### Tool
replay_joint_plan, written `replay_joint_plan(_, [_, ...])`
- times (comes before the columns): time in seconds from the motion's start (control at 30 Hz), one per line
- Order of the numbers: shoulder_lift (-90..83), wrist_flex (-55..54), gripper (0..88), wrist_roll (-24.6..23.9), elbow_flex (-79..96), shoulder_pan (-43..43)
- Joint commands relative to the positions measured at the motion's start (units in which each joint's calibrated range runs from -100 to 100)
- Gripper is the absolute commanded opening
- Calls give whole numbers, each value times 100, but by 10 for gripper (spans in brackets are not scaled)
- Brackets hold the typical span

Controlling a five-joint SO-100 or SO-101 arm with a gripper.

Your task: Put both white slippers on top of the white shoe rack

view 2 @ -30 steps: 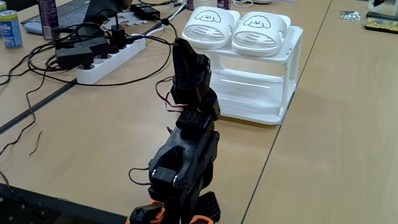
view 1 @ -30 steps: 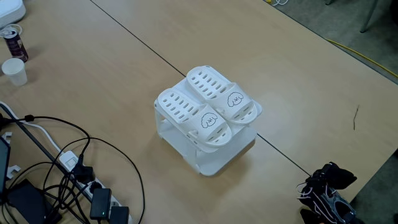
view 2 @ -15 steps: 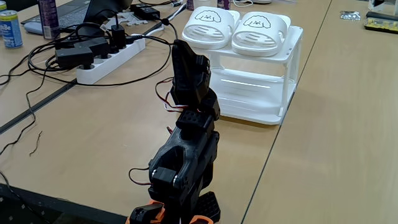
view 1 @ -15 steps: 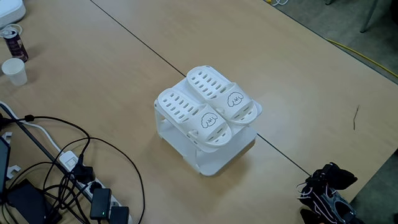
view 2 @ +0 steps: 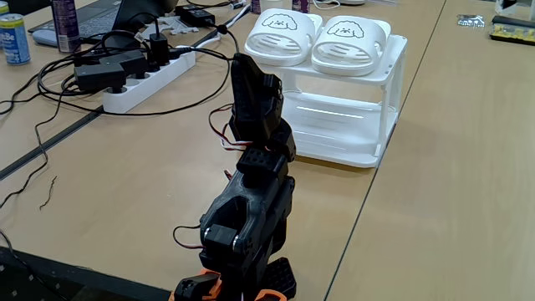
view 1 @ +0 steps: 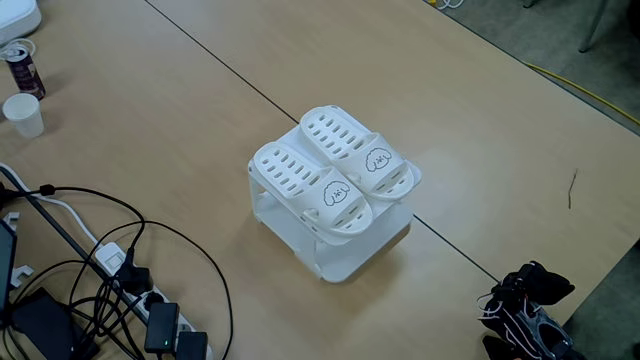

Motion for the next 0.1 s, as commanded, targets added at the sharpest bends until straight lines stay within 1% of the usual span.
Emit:
replay_joint_plan(0.0, [43,-26,8,42,36,3])
replay_joint_plan(0.07, [43,-26,8,42,36,3])
